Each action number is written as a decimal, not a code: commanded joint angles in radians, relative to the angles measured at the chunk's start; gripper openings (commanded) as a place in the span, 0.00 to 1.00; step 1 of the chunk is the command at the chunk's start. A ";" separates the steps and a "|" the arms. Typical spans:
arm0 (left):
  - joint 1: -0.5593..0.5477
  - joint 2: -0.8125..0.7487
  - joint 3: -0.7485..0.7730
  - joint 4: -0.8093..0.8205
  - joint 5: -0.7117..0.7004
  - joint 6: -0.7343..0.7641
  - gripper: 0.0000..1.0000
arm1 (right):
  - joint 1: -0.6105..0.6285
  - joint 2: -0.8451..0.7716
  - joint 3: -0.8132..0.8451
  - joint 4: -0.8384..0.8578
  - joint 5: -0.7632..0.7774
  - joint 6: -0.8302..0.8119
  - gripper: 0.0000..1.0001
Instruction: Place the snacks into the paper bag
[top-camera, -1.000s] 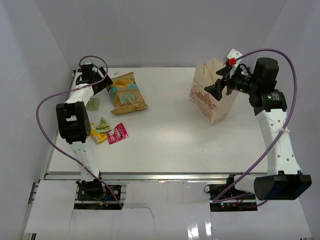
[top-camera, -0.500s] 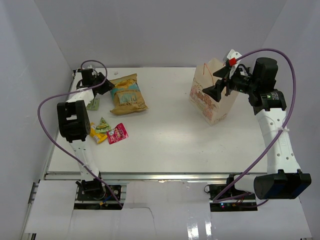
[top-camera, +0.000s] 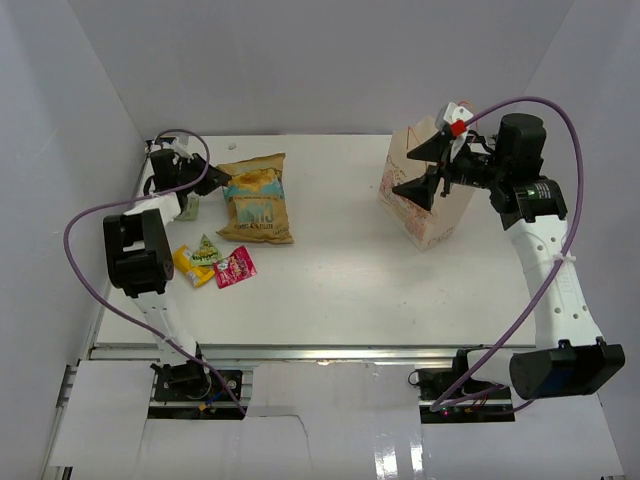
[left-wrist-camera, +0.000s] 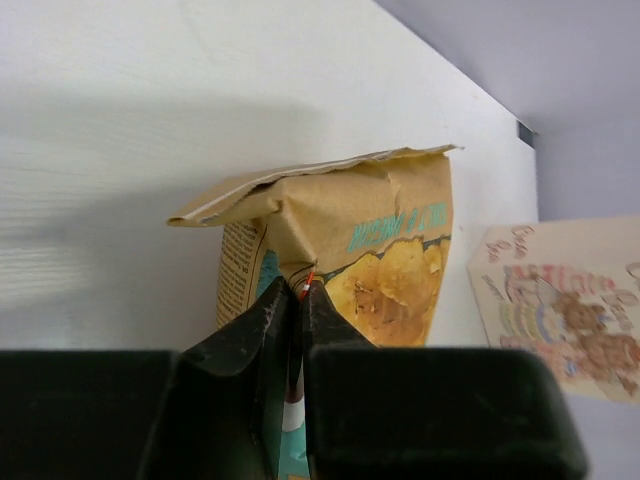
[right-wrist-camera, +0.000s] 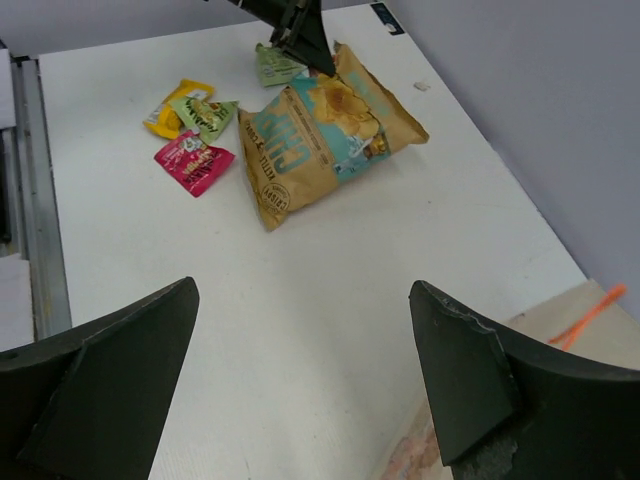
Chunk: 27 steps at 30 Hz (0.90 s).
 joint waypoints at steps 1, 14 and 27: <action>-0.002 -0.172 -0.065 0.152 0.156 0.015 0.00 | 0.109 0.027 0.078 -0.047 0.057 0.010 0.91; -0.142 -0.517 -0.359 0.301 0.316 0.026 0.00 | 0.438 0.303 0.229 0.009 0.397 0.135 0.94; -0.260 -0.757 -0.547 0.304 0.305 0.023 0.00 | 0.487 0.536 0.380 -0.286 0.236 -0.145 0.92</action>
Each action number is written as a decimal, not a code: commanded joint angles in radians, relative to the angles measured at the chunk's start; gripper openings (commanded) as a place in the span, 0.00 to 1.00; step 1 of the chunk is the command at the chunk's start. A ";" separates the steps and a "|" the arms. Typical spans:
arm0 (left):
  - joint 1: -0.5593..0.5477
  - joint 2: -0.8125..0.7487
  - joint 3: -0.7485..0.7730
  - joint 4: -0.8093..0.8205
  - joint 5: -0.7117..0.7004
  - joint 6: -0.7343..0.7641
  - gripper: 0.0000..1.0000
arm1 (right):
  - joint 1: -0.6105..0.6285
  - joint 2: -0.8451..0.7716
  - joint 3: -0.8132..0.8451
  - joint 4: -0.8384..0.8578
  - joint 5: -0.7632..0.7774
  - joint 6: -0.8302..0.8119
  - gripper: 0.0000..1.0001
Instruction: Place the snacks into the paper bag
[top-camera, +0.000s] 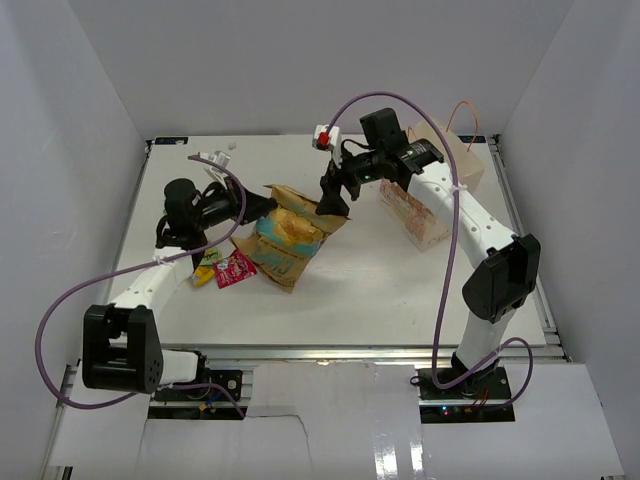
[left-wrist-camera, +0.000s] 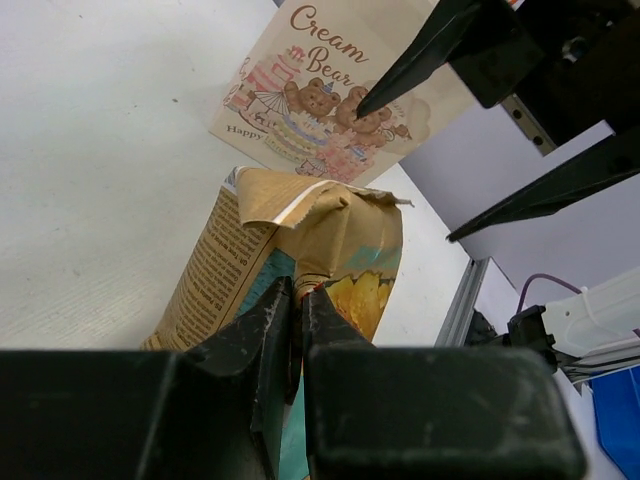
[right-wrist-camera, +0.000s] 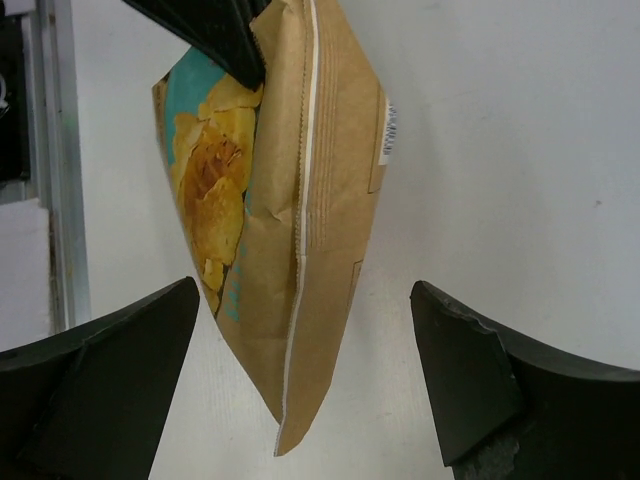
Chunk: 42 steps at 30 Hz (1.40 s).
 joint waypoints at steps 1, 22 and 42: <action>-0.009 -0.077 -0.027 0.045 0.016 0.000 0.00 | 0.040 -0.014 -0.029 -0.082 -0.060 -0.071 0.92; -0.019 -0.250 -0.110 0.045 0.036 -0.052 0.00 | 0.106 0.011 -0.056 -0.036 0.032 -0.081 0.47; -0.017 -0.566 0.016 -0.387 -0.443 0.109 0.93 | -0.153 -0.314 0.099 0.042 -0.093 -0.034 0.08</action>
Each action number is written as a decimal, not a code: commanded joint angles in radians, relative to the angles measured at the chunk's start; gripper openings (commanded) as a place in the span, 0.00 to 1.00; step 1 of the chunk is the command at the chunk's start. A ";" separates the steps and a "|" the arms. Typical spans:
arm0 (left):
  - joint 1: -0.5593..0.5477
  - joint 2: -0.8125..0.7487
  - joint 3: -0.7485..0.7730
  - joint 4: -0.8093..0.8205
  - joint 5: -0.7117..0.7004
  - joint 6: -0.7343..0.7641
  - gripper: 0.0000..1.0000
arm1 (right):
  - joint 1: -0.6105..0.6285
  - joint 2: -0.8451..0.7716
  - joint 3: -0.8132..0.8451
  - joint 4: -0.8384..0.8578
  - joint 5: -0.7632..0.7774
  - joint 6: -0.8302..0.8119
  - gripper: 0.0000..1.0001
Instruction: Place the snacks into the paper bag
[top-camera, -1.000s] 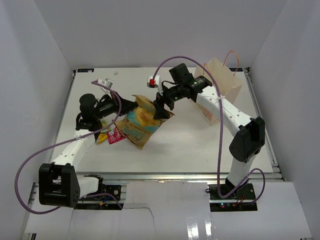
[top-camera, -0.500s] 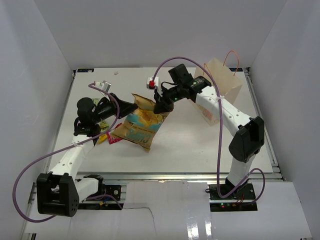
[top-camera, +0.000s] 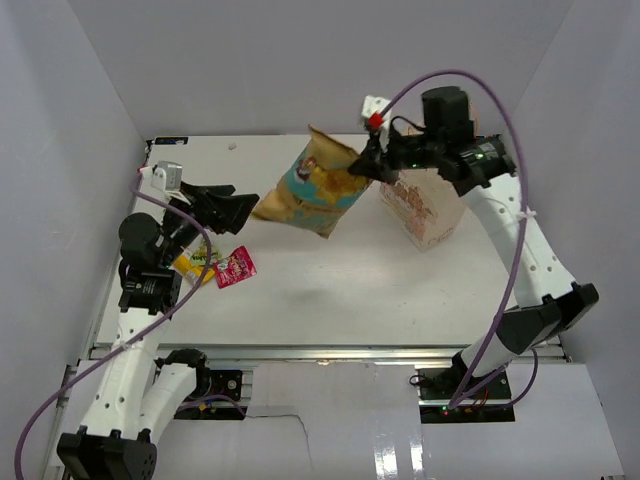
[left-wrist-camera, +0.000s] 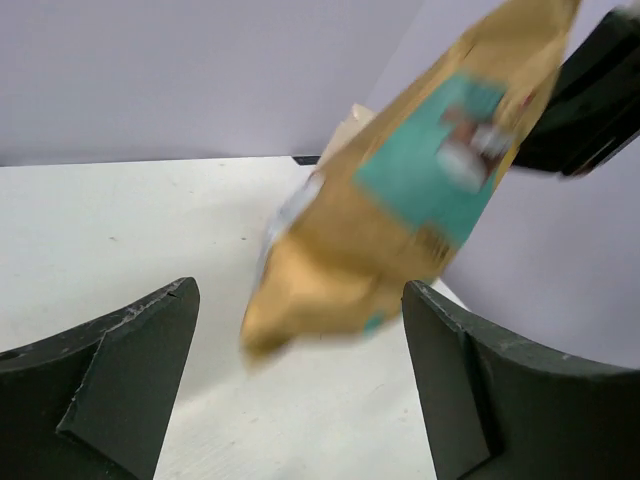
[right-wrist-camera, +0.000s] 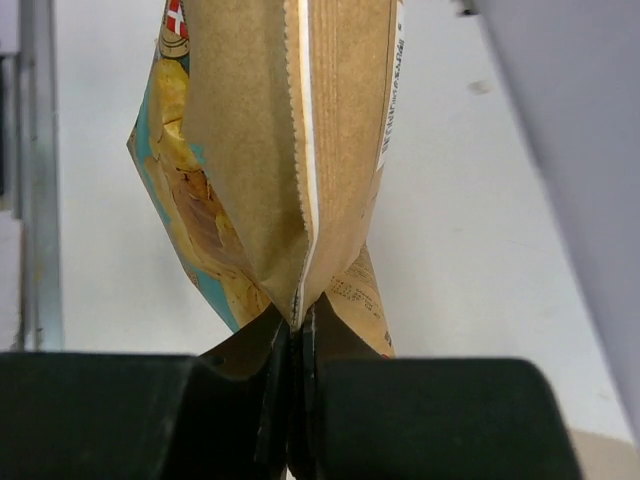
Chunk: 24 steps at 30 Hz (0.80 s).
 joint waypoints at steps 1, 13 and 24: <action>0.000 -0.054 0.008 -0.217 -0.121 0.093 0.93 | -0.119 -0.093 0.126 0.144 -0.068 0.112 0.08; 0.000 -0.152 -0.133 -0.336 -0.158 0.081 0.93 | -0.467 -0.178 0.180 0.545 0.204 0.432 0.08; 0.000 -0.132 -0.160 -0.388 -0.201 0.101 0.93 | -0.621 -0.276 -0.017 0.559 0.277 0.349 0.08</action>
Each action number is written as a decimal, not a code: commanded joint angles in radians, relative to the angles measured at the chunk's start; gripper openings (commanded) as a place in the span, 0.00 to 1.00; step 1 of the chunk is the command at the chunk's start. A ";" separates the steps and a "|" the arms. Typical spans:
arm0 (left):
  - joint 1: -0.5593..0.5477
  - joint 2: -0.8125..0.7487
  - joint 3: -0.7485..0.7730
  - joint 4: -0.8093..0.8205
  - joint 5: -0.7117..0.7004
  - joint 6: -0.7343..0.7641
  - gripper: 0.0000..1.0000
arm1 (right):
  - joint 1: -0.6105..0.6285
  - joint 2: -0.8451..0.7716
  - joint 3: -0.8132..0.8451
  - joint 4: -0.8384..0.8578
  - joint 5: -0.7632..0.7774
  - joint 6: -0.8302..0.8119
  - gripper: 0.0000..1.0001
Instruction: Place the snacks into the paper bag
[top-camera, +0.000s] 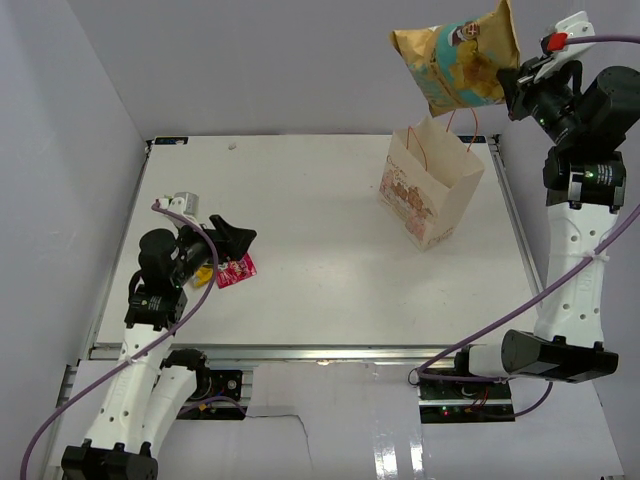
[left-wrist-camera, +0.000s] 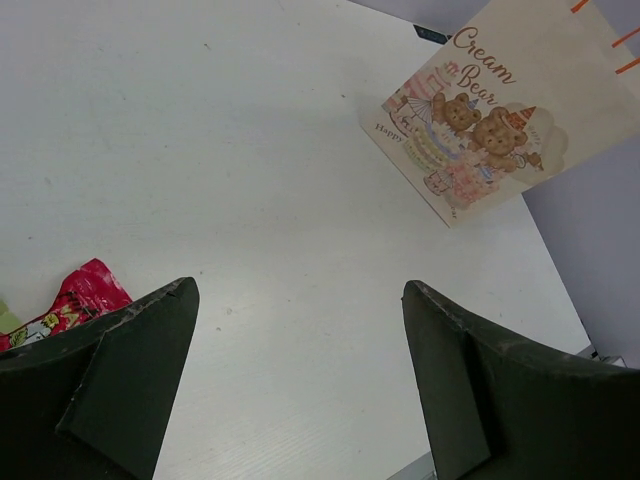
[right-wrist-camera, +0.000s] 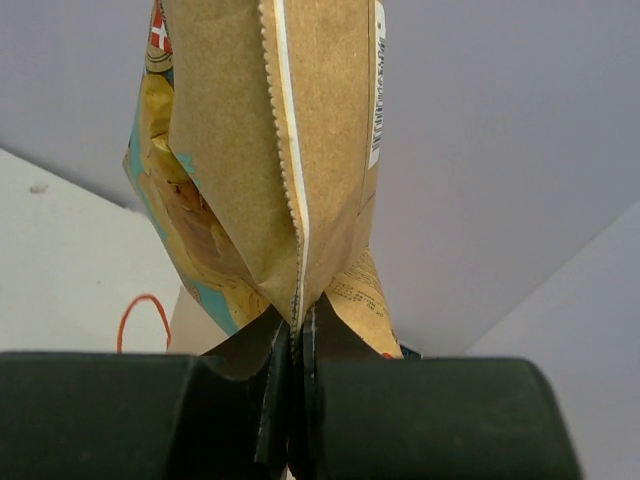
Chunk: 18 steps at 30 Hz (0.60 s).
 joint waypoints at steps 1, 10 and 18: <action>0.000 0.001 -0.016 -0.026 -0.030 0.011 0.93 | -0.013 -0.086 -0.062 0.091 0.039 -0.059 0.08; 0.000 0.033 -0.042 -0.012 -0.028 -0.001 0.93 | -0.027 -0.160 -0.202 -0.009 0.084 -0.140 0.08; 0.000 0.047 -0.053 -0.006 -0.028 -0.006 0.93 | -0.027 -0.151 -0.196 -0.093 0.058 -0.295 0.08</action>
